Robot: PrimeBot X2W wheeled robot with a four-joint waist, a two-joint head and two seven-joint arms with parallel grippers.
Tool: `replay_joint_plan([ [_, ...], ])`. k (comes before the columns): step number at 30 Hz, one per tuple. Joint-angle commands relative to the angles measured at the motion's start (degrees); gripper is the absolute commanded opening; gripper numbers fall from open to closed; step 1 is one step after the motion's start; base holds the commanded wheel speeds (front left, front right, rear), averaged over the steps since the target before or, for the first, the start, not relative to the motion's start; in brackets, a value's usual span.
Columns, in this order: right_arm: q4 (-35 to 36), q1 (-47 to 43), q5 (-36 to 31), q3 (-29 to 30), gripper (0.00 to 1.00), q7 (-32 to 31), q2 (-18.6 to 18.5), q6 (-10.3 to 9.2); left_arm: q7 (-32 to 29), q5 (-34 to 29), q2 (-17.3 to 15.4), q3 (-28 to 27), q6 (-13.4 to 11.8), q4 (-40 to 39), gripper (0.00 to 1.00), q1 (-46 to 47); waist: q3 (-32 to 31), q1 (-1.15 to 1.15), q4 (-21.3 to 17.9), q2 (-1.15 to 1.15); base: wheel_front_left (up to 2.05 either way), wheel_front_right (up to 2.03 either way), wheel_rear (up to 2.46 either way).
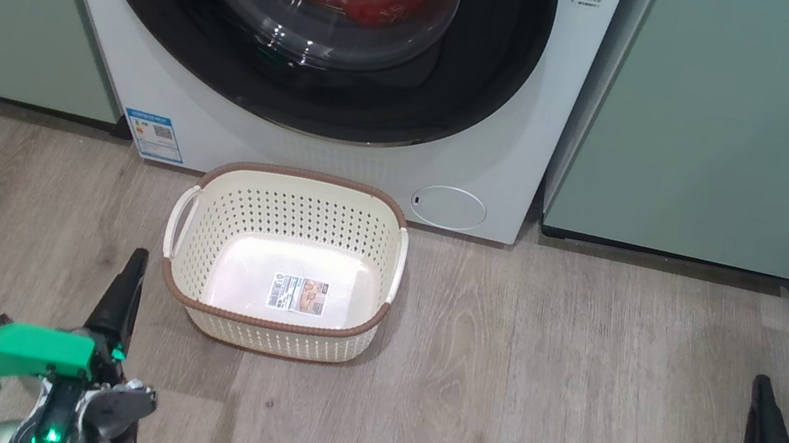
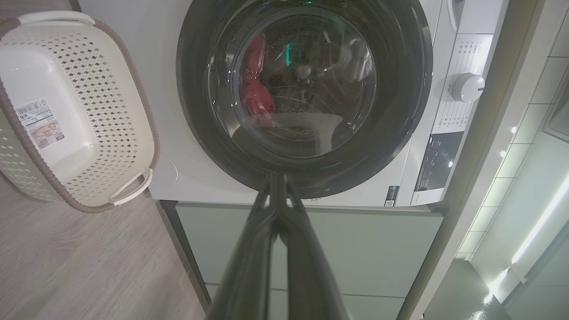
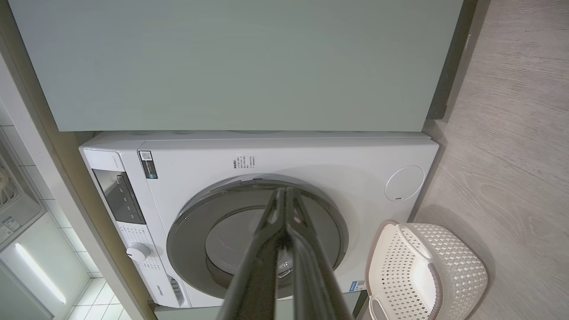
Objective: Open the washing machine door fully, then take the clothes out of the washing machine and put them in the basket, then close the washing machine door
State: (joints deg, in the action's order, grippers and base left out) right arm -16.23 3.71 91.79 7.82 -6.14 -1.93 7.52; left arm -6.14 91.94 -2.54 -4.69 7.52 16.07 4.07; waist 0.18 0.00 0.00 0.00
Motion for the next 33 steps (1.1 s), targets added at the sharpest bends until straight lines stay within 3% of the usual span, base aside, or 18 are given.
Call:
replay_joint_plan([
  [1,2.21,2.48,0.4,-1.32,0.0,-0.33,-0.95,-0.03,-0.33,0.25,-0.33,-1.81,-0.03,-2.04,0.0,2.11,0.0,0.0,0.0,0.0,0.0,0.0,0.0],
  [27,2.21,2.48,0.4,-1.32,0.0,-0.33,-0.95,-0.03,-0.33,0.25,-0.33,-1.81,-0.03,-2.04,0.0,2.11,0.0,0.0,0.0,0.0,0.0,0.0,0.0],
  [28,0.01,0.0,0.0,0.0,1.0,0.0,0.0,0.0,0.01,-0.01,0.0,0.0,0.0,0.0,1.0,0.0,0.0,0.0,0.0,0.0,0.0,0.0,0.0],
  [33,-3.09,-1.28,-0.03,-0.07,1.0,0.05,0.11,0.01,0.06,-0.05,0.21,0.14,0.0,2.95,1.0,-1.82,0.02,0.0,0.0,0.0,0.0,0.0,0.0],
])
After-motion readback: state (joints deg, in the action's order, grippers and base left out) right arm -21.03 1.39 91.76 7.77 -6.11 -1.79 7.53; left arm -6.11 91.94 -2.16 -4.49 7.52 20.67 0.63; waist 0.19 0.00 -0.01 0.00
